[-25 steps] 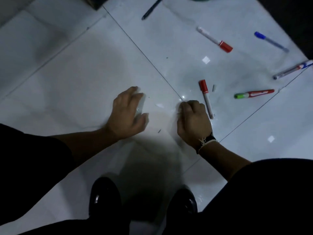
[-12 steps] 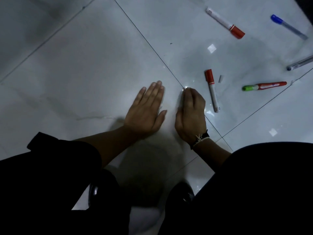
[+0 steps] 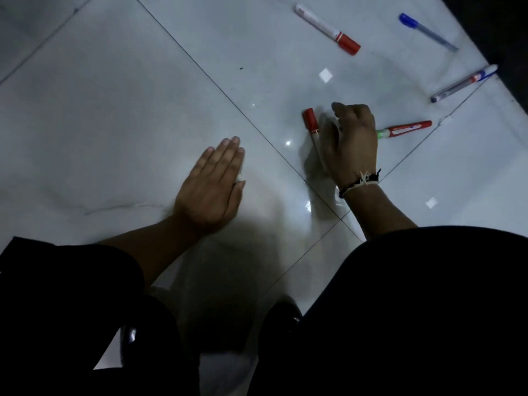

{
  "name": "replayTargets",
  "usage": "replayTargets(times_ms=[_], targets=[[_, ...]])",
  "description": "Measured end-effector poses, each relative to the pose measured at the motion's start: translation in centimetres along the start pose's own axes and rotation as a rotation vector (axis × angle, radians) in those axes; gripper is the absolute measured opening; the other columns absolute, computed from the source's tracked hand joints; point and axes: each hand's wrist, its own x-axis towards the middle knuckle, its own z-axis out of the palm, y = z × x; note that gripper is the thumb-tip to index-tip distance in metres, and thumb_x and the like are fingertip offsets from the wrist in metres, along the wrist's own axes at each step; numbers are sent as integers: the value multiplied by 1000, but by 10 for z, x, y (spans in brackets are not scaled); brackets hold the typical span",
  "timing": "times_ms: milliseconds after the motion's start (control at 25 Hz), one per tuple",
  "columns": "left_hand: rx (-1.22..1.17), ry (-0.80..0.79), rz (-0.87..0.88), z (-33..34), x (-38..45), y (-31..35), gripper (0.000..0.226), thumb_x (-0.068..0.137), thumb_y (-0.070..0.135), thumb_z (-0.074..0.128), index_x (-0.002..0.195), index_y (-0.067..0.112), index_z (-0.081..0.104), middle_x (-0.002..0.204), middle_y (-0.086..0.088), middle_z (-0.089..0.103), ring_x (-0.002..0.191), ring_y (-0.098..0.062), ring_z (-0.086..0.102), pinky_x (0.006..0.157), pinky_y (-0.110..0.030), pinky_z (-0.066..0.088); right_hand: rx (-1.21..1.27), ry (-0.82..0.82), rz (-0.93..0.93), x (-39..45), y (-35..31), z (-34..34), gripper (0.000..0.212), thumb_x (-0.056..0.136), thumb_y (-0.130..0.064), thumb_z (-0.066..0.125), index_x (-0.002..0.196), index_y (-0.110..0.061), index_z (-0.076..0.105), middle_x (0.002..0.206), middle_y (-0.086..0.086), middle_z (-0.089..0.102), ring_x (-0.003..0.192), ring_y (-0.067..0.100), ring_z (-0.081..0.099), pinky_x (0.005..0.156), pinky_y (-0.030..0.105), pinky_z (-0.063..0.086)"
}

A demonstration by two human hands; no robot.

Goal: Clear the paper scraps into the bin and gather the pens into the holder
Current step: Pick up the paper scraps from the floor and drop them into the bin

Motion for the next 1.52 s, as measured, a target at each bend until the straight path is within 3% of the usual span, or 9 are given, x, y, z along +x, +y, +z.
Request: replayTargets(times_ms=[240, 400, 520, 680, 880, 960, 1120, 1240, 1520], targets=[[-59, 68, 14, 2, 0, 3, 56, 100, 21, 53, 148, -6, 43, 158, -22, 38, 152, -31, 32, 119, -50, 35, -63, -121, -34, 16, 11, 6, 20, 93, -13, 56, 96, -4, 74, 95, 18, 65, 85, 34, 63, 72, 34, 50], [-158, 13, -20, -1, 4, 2, 58, 99, 22, 51, 147, -9, 42, 156, -26, 40, 150, -32, 35, 118, -49, 36, 230, -135, -180, -26, -37, 9, 12, 92, -10, 64, 97, -8, 75, 94, 9, 72, 84, 18, 65, 84, 23, 48], [-361, -92, -119, -7, 7, -4, 64, 96, 24, 42, 150, -10, 34, 159, -27, 34, 150, -34, 33, 120, -48, 33, 348, -348, -267, -75, -69, 37, 16, 93, -2, 61, 100, -7, 74, 97, 7, 72, 89, 20, 67, 85, 33, 54], [-515, -25, -217, -11, 4, -16, 64, 95, 23, 39, 146, -14, 34, 156, -30, 33, 147, -40, 33, 122, -52, 30, 487, -264, -160, -85, -49, 44, 31, 86, 3, 54, 114, -1, 69, 112, 12, 69, 105, 25, 66, 91, 43, 54], [-499, -1, -133, -7, -6, -20, 63, 98, 26, 39, 145, -15, 35, 153, -31, 40, 144, -39, 40, 120, -52, 33, 148, -507, -471, -89, -73, 63, 77, 85, -36, 65, 148, 2, 40, 153, 18, 43, 143, 31, 39, 121, 39, 30], [-439, 18, -139, -3, 0, -20, 59, 99, 29, 37, 143, -11, 42, 148, -27, 47, 138, -36, 47, 116, -49, 37, -20, -544, -589, -81, -82, 74, 75, 89, -46, 57, 149, -4, 41, 155, 14, 41, 146, 28, 35, 122, 40, 28], [-188, 66, -263, 4, 18, -22, 47, 100, 36, 29, 118, 5, 59, 119, -15, 59, 104, -28, 54, 90, -44, 42, -5, -292, -737, -49, -83, 89, 37, 84, -19, 53, 116, -5, 66, 115, 13, 66, 102, 31, 59, 85, 40, 49], [-121, 55, -316, 5, 23, -23, 43, 102, 33, 27, 99, 6, 60, 96, -13, 60, 85, -29, 52, 79, -46, 42, -22, -197, -915, -29, -86, 90, 21, 80, -16, 52, 85, -8, 70, 77, 6, 66, 64, 24, 61, 53, 25, 40], [85, 111, -365, 6, 45, -33, 43, 104, 23, 33, 70, 12, 58, 64, -7, 59, 55, -27, 54, 55, -35, 41, -267, -287, -882, -13, -95, 87, 19, 71, -19, 60, 52, -14, 57, 47, 0, 54, 37, 24, 51, 45, 20, 26]])
